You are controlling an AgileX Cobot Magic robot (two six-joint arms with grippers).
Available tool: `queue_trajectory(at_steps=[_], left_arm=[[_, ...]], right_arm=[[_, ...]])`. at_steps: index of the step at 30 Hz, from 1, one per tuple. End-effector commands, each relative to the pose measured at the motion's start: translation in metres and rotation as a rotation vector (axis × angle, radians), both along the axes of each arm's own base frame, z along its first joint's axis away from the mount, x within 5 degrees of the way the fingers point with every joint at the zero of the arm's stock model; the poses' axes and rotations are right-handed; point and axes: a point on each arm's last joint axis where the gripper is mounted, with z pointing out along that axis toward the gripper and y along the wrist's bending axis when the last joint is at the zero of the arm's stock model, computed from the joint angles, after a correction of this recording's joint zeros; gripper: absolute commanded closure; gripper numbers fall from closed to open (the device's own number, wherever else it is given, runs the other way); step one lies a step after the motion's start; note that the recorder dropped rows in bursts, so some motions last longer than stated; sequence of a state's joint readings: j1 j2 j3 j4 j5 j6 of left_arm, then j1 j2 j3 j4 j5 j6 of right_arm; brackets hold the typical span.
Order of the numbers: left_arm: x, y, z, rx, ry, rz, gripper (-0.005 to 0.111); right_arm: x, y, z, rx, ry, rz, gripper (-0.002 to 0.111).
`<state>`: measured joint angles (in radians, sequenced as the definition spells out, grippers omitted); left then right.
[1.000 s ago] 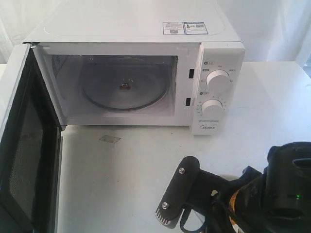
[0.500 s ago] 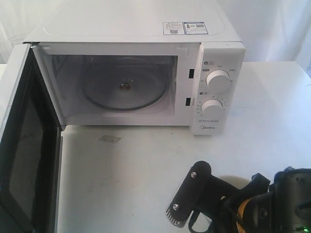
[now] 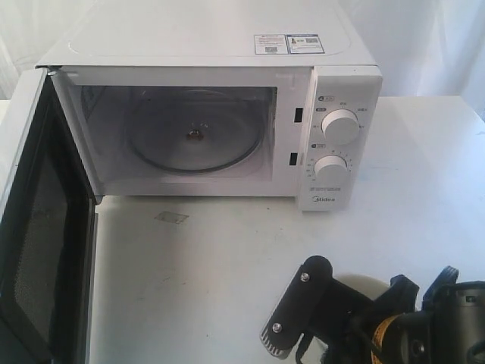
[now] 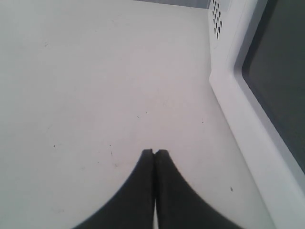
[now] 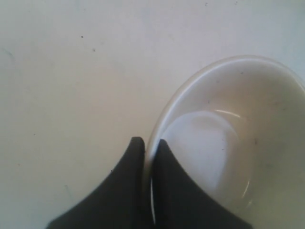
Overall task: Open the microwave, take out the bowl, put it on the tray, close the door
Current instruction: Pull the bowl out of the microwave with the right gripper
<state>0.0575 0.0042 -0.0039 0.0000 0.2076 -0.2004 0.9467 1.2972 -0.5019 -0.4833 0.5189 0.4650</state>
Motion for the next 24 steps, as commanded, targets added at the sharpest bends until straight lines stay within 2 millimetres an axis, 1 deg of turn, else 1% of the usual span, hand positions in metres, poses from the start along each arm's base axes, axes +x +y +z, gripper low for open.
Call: queue_trajectory(at_steps=[1, 6, 13, 17, 18, 24], left_arm=[[0.000, 0.000, -0.001, -0.002, 0.003, 0.000, 0.107], [0.000, 0.000, -0.001, -0.002, 0.003, 0.000, 0.107], [0.000, 0.000, -0.001, -0.002, 0.003, 0.000, 0.107], [0.000, 0.000, -0.001, -0.002, 0.003, 0.000, 0.107], [0.000, 0.000, -0.001, -0.002, 0.003, 0.000, 0.107], [0.000, 0.000, -0.001, -0.002, 0.003, 0.000, 0.107]], right_arm=[[0.000, -0.001, 0.001, 0.009, -0.018, 0.005, 0.108], [0.002, -0.001, 0.001, 0.001, -0.028, -0.001, 0.108], [0.006, 0.002, -0.009, -0.035, -0.030, 0.003, 0.108], [0.007, 0.002, -0.010, -0.044, -0.041, -0.003, 0.095], [0.007, 0.001, -0.010, -0.048, -0.040, -0.005, 0.094], [0.008, 0.002, -0.010, -0.046, -0.044, 0.000, 0.093]])
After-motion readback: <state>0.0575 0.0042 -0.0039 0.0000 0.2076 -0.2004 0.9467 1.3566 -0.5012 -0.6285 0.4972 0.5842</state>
